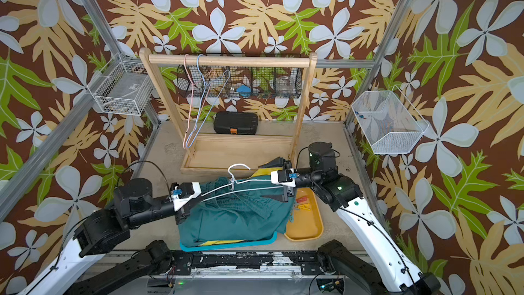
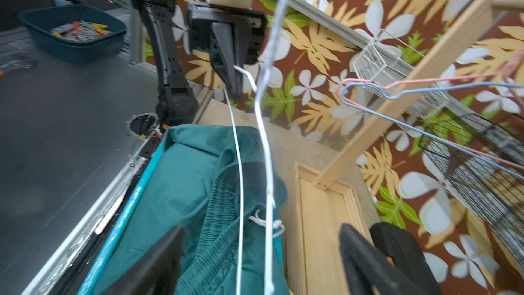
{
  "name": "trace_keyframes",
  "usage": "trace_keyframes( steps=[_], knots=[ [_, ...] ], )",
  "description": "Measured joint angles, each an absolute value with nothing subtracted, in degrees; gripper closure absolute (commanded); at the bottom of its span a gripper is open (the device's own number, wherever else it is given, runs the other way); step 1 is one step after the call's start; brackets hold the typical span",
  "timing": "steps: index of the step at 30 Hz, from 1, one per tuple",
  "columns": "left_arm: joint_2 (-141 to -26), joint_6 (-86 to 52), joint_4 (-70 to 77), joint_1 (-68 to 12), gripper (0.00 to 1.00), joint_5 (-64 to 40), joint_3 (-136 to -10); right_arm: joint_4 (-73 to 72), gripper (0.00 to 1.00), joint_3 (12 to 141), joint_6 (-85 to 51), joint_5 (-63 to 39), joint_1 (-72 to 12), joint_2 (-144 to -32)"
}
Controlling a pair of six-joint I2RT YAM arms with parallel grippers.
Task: Remove the clothespins securing shorts to the hanger
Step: Place the hanger on the clothesline.
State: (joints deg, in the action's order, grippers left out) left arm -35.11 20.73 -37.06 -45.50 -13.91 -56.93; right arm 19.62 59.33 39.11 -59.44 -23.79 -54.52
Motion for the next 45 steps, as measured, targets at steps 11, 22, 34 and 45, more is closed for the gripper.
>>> trace_keyframes(
  steps=[11,22,34,45],
  knots=[
    [-43.3,5.2,-33.1,-45.5,1.00,1.0,-62.9,5.7,0.00,64.8,8.8,-14.1,-23.8,-43.7],
    [-48.3,-6.9,-16.3,-45.5,1.00,21.1,-65.9,7.2,0.00,49.6,-9.5,-3.6,-23.8,-34.0],
    [-72.9,-2.9,-10.8,-45.5,1.00,28.9,-85.5,12.7,0.00,41.3,-15.7,-1.5,-23.8,-23.5],
    [-87.8,-0.2,-11.1,-42.5,1.00,32.6,-94.3,16.8,0.00,38.0,-16.5,-1.7,-23.8,-19.9]
  ],
)
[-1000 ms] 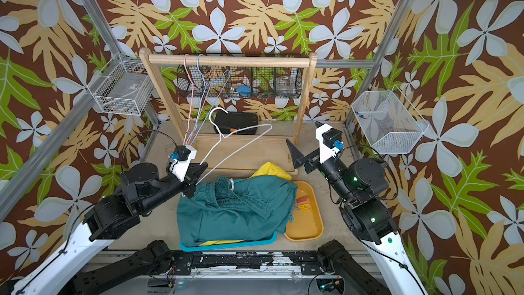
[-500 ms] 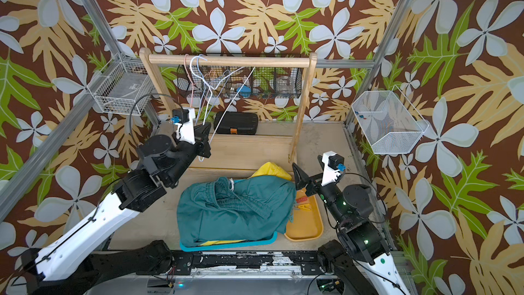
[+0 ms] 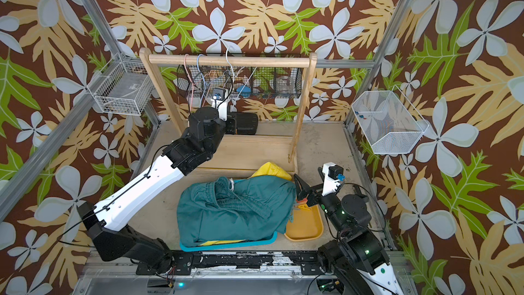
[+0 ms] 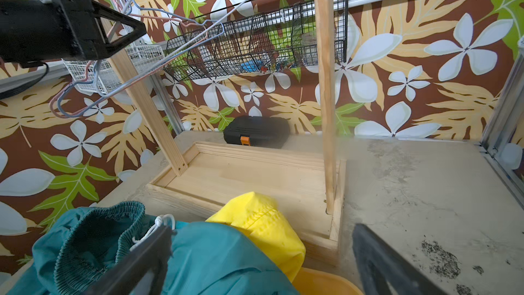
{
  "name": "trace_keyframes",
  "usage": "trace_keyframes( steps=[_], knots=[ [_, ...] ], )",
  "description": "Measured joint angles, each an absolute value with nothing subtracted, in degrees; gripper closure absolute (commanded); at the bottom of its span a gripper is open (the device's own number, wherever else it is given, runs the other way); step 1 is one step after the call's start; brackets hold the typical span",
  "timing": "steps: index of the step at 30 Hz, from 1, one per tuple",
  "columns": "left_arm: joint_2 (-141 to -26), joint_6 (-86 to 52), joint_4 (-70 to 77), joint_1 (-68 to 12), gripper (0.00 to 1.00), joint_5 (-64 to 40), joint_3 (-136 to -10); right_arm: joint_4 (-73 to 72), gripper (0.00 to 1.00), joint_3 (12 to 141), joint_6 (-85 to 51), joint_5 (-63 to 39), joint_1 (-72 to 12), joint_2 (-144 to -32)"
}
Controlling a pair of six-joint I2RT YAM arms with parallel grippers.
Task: Remove the clothespins securing shorts to the hanger
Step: Place the hanger on the clothesline, then reset both arms
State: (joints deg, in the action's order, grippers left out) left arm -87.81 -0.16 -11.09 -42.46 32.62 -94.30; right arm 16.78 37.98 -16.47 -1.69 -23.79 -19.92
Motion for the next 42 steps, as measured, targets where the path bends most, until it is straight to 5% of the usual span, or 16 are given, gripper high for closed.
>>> trace_keyframes(
  steps=[7,9,11,21,31,36,42],
  knots=[
    [-90.1,-1.0,-10.1,-41.3,0.99,31.2,-91.4,17.6,0.00,37.7,-15.8,-1.7,-23.8,-20.6],
    [-89.2,-1.2,-8.8,-41.2,0.61,31.2,-89.4,17.8,0.00,37.7,-15.8,-1.8,-23.8,-20.9],
    [-87.1,-1.6,-8.8,-41.1,0.02,31.5,-86.4,17.7,0.00,37.6,-15.8,-1.8,-23.8,-20.9],
    [-62.3,1.1,16.1,-41.1,0.00,32.5,-56.2,14.2,0.00,33.7,-15.3,1.0,-23.8,-20.4],
    [-39.1,4.7,51.4,-41.1,0.03,31.7,-15.7,-6.3,0.00,13.5,-13.6,15.5,-23.8,-14.9],
    [-41.7,13.1,70.6,-41.1,0.00,37.4,-0.7,-21.9,0.00,1.4,-7.2,21.6,-23.8,-16.6],
    [-54.3,27.9,88.1,-38.7,0.00,44.8,-0.3,-43.4,0.00,0.3,-1.4,28.7,-23.8,-41.1]
  ],
)
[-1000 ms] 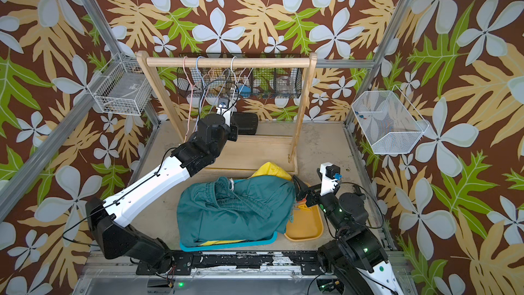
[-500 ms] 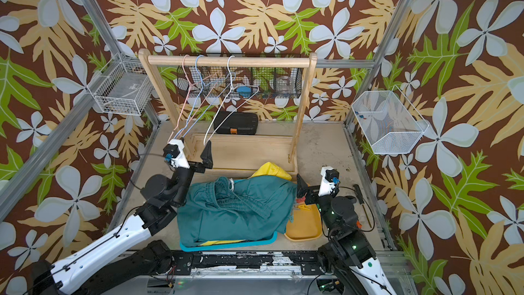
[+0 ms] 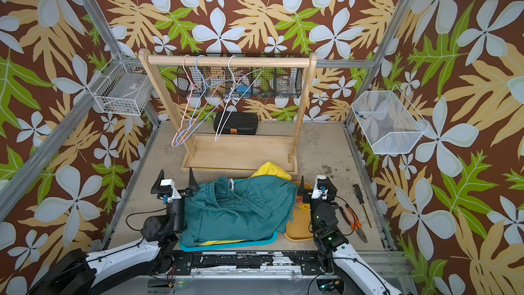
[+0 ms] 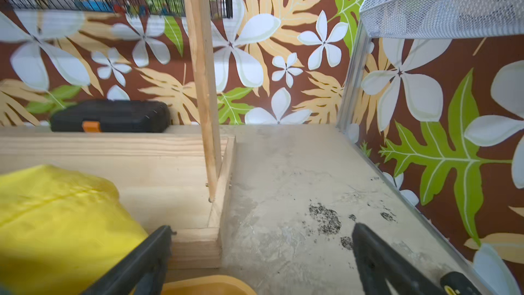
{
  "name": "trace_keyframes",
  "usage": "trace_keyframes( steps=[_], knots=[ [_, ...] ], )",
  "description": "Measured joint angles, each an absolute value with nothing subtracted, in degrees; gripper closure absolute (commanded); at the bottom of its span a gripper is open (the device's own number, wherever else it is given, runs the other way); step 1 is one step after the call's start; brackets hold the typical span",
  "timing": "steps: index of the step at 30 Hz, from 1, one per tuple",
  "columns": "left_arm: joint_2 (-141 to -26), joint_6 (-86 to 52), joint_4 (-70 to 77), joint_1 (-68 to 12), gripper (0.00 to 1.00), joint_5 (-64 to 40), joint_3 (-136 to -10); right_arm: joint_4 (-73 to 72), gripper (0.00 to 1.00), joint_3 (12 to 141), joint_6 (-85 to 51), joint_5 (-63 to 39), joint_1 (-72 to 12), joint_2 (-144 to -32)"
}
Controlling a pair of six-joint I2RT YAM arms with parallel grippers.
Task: Remove the clothespins securing shorts to the hanger
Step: Reset both arms
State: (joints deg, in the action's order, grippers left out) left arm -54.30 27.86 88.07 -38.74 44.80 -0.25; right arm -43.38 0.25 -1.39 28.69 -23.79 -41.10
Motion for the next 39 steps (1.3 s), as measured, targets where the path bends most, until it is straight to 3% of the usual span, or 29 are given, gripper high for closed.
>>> trace_keyframes(
  steps=[4,7,12,17,22,39],
  knots=[
    [-61.8,21.6,90.1,-27.6,0.00,42.0,-0.3,-54.3,0.00,2.5,2.8,33.2,-22.3,-59.4],
    [-68.1,14.4,90.3,-20.7,0.00,39.7,-0.3,-60.0,0.00,2.5,1.5,32.7,-15.5,-66.5],
    [-83.5,5.6,91.4,-12.4,0.00,32.9,-0.6,-63.4,0.00,6.2,-1.5,25.4,-8.0,-71.3],
    [-84.3,1.3,88.3,-10.4,0.00,29.1,-3.1,-72.4,0.00,7.9,-0.2,13.2,-4.5,-86.7],
    [-84.4,-0.2,83.7,-10.2,0.00,27.0,-5.9,-72.6,0.00,9.6,-0.4,7.7,-3.1,-85.6],
    [-84.2,-1.2,81.6,-10.1,0.00,26.9,-5.8,-77.7,0.00,8.4,0.3,4.7,-3.5,-86.5]
  ],
)
